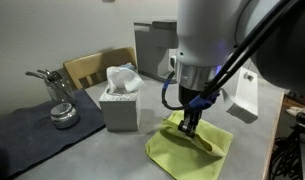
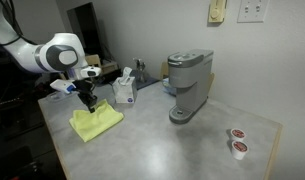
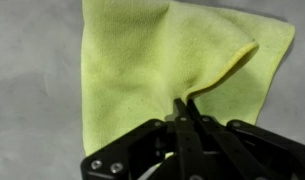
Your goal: Unfold the cloth
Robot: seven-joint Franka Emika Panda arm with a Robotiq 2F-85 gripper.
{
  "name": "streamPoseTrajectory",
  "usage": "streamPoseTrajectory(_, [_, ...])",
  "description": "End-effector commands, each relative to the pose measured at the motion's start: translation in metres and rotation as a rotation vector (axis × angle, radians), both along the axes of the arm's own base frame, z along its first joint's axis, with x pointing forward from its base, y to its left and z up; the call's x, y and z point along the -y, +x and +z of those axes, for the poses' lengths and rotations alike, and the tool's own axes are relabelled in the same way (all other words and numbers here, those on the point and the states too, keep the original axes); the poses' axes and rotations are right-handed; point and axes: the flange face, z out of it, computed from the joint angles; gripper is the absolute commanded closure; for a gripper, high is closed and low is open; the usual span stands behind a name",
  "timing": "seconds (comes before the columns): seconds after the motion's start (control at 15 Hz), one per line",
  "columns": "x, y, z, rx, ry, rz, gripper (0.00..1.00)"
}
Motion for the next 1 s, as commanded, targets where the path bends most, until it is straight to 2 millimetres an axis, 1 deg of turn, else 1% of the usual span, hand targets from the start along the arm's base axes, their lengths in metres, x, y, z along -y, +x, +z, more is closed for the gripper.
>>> streamPoseTrajectory(0.0, [0.029,-0.013,0.011,0.020,0.069,0.044,0.99])
streamPoseTrajectory(0.13, [0.042,-0.015,0.013,0.021,0.103,0.068,0.99])
streamPoseTrajectory(0.33, [0.057,-0.019,0.014,0.019,0.141,0.095,0.99])
streamPoseTrajectory(0.6, [0.072,-0.021,0.022,0.025,0.176,0.111,0.99])
streamPoseTrajectory(0.93, [0.089,-0.026,0.034,0.036,0.164,0.094,0.99])
